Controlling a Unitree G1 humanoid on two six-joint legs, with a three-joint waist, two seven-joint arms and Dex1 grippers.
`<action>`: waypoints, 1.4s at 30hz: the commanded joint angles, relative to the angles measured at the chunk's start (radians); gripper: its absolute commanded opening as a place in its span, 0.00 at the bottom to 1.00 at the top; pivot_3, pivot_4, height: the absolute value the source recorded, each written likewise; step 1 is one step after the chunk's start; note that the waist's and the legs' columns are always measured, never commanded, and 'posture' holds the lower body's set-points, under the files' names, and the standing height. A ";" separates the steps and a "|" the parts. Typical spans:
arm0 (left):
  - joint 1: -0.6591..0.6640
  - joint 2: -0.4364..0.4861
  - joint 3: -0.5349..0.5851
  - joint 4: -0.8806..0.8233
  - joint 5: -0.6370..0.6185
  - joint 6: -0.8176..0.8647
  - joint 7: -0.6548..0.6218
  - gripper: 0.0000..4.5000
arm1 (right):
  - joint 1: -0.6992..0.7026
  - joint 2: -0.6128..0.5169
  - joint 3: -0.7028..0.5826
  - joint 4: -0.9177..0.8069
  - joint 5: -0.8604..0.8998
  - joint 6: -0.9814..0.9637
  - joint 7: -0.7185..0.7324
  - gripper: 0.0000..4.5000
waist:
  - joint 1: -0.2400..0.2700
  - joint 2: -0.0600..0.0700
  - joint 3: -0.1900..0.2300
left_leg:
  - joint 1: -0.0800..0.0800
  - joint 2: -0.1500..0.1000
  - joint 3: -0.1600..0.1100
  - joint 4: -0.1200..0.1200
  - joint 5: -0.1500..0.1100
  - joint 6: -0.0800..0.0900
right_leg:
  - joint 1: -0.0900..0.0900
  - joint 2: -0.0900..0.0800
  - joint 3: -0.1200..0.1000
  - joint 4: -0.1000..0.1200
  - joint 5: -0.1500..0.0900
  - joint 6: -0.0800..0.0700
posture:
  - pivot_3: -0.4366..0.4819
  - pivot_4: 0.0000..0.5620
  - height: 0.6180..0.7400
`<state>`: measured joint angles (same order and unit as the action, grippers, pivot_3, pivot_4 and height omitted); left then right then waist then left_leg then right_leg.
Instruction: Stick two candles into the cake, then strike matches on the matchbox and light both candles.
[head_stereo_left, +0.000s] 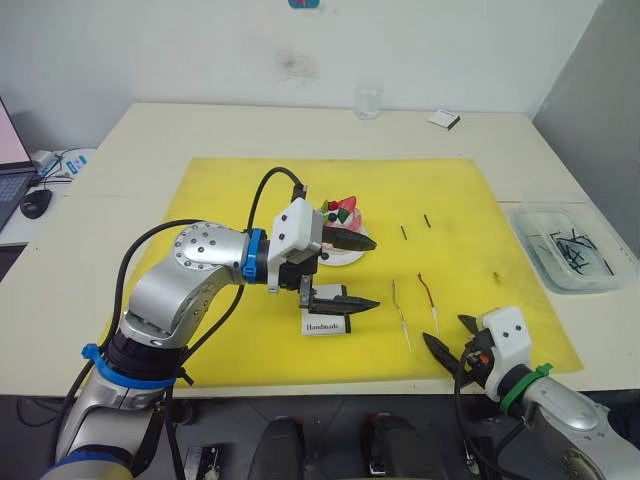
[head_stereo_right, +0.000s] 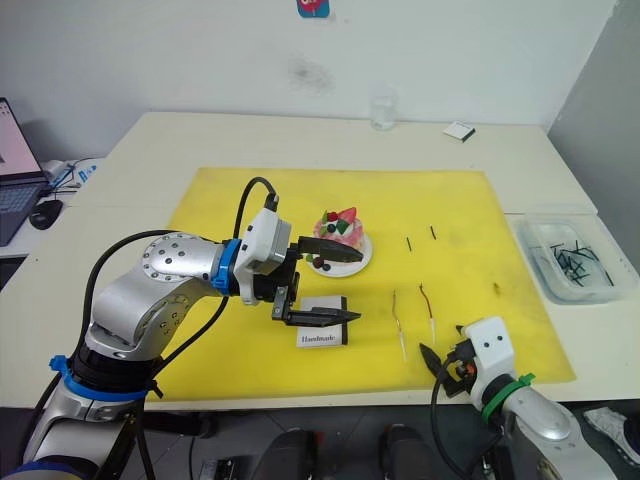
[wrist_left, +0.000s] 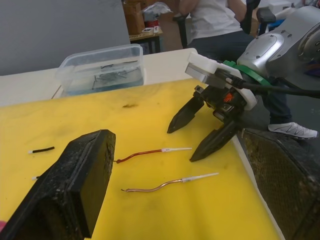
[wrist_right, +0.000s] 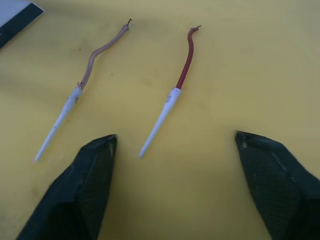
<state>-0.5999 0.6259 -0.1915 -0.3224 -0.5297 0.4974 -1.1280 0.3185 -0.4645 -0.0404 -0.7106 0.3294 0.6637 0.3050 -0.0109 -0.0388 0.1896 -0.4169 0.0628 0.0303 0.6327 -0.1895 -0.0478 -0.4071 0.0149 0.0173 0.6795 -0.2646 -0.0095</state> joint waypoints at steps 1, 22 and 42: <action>-0.015 0.011 0.032 -0.027 -0.006 0.002 0.004 1.00 | -0.003 0.003 0.012 0.000 -0.029 0.024 -0.022 0.57 | 0.000 0.000 0.000 | 0.000 0.000 0.000 0.000 0.000 0.000 | 0.000 0.000 0.000 0.000 0.000 0.000 | 0.48 0.27 1.00; -0.078 -0.201 0.203 0.090 -0.307 0.316 0.252 1.00 | -0.339 0.146 -0.187 -0.079 0.151 -0.029 -0.049 0.01 | -0.008 0.000 0.000 | -0.001 0.000 0.000 -0.001 0.000 0.000 | 0.000 0.000 0.000 0.000 0.004 0.007 | 0.48 0.27 1.00; -0.163 -0.630 0.405 0.261 -0.540 0.409 0.758 0.52 | -0.649 0.161 -0.018 0.027 0.138 -0.087 -0.044 0.00 | -0.016 0.000 0.000 | -0.004 -0.001 -0.002 -0.002 0.000 0.000 | -0.002 0.001 0.000 0.000 0.003 0.010 | 0.48 0.27 1.00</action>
<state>-0.7398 0.0103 0.2066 -0.0203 -1.0378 0.9254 -0.3785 -0.3070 -0.3054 -0.0575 -0.6462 0.4539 0.5821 0.2594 -0.0264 -0.0392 0.1898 -0.4204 0.0616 0.0288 0.6303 -0.1895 -0.0476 -0.4092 0.0161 0.0168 0.6799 -0.2619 0.0005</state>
